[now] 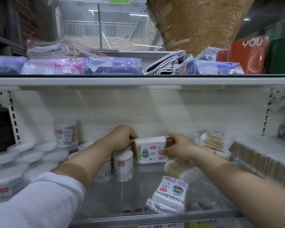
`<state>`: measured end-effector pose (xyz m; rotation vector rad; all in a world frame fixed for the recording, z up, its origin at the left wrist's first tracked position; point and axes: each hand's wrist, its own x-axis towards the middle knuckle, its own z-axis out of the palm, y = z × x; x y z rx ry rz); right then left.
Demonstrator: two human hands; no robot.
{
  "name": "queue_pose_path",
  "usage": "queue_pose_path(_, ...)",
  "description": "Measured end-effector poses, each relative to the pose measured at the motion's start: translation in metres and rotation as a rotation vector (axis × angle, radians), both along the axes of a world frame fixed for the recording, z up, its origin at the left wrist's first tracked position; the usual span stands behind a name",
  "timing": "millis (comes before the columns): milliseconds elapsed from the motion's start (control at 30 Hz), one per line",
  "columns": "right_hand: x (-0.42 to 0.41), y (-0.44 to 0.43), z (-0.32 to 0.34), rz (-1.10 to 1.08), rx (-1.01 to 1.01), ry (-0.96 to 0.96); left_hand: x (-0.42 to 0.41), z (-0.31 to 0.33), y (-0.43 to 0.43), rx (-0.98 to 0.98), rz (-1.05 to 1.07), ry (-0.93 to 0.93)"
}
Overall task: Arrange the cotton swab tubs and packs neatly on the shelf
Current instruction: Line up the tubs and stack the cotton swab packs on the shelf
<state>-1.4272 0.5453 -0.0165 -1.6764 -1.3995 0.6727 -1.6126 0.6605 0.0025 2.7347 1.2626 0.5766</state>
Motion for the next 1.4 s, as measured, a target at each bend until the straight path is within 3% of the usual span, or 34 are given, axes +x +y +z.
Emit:
queue_pose_path(400,-0.014,0.010,-0.013,-0.079,-0.114,-0.270,-0.007,0.001,-0.006,-0.192,-0.038,-0.180)
queue_pose_path(500,-0.018,0.012,-0.015,-0.087,-0.110,-0.363,-0.002,0.001,-0.016,-0.119,-0.061,-0.108)
queue_pose_path(667,-0.018,0.013,-0.014,-0.099,-0.123,-0.362,0.008,-0.005,-0.029,-0.058,-0.085,0.043)
queue_pose_path(933,-0.006,-0.004,-0.001,-0.086,-0.086,-0.387,0.013,-0.005,-0.030,-0.068,-0.086,0.041)
queue_pose_path(1000,-0.003,-0.017,0.007,-0.087,-0.073,-0.486,0.014,-0.007,-0.031,-0.073,-0.088,0.035)
queue_pose_path(1133,-0.006,-0.039,0.023,-0.101,-0.172,-0.954,0.013,-0.009,-0.034,-0.069,-0.084,0.025)
queue_pose_path(1300,-0.017,-0.067,0.036,0.117,-0.392,-1.008,0.009,-0.004,-0.048,0.059,-0.109,-0.024)
queue_pose_path(1400,-0.014,-0.070,0.033,0.198,-0.480,-1.217,0.006,0.000,-0.065,0.077,-0.141,-0.169)
